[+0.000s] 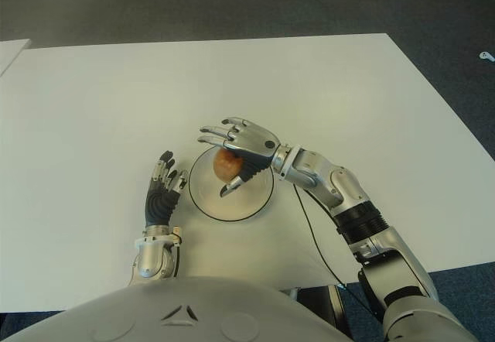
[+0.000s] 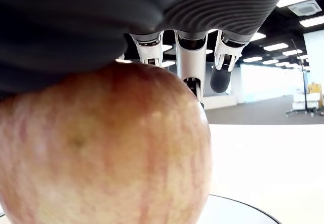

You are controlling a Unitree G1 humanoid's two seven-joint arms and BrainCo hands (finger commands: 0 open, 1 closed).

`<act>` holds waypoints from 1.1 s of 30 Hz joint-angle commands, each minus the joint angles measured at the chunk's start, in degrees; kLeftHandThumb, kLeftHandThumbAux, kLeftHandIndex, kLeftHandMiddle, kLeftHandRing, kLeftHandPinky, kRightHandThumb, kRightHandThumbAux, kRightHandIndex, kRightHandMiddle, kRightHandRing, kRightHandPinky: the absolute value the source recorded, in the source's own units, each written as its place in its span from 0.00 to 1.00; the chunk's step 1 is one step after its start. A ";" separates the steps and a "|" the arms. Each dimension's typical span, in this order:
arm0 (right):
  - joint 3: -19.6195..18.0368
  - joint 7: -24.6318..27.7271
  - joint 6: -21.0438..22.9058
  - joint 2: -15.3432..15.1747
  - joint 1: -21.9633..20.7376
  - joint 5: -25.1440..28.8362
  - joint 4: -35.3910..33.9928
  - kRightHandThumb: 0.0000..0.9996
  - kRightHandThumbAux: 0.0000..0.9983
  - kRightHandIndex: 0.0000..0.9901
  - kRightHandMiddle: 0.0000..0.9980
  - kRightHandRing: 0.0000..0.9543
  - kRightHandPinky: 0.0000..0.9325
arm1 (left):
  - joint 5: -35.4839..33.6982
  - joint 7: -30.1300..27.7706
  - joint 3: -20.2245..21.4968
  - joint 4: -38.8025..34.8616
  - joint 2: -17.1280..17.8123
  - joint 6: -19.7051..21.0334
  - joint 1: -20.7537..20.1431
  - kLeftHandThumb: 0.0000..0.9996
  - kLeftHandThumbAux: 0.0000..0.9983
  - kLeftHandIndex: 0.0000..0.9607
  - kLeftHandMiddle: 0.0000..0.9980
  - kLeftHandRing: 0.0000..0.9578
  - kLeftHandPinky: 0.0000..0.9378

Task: Put the apples into the plate.

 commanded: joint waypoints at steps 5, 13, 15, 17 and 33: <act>0.45 -1.99 -1.41 0.41 -1.06 -0.31 1.47 0.00 0.34 0.00 0.00 0.00 0.00 | -0.28 -0.33 -0.28 -1.75 -3.29 3.09 0.82 0.00 0.67 0.06 0.04 0.01 0.03; 0.24 -4.16 -1.98 0.32 -1.32 -1.11 1.91 0.01 0.36 0.00 0.00 0.00 0.00 | -0.47 -0.71 -0.55 -2.96 -3.46 3.97 1.13 0.00 0.68 0.06 0.04 0.01 0.04; 0.24 -4.15 -1.98 0.29 -1.35 -0.99 2.03 0.01 0.37 0.00 0.00 0.00 0.00 | -0.33 -0.73 -0.63 -3.05 -3.40 4.20 1.13 0.00 0.69 0.06 0.03 0.01 0.04; 0.26 -4.17 -1.98 0.30 -1.45 -0.93 2.23 0.02 0.37 0.00 0.00 0.00 0.00 | -0.28 -0.73 -0.66 -3.05 -3.43 4.36 1.04 0.00 0.68 0.05 0.03 0.00 0.03; 0.39 -3.93 -1.32 0.26 -2.15 -1.66 2.89 0.02 0.37 0.00 0.00 0.00 0.00 | 0.32 -0.81 -0.41 -1.38 -3.31 3.17 -0.50 0.00 0.69 0.05 0.03 0.00 0.04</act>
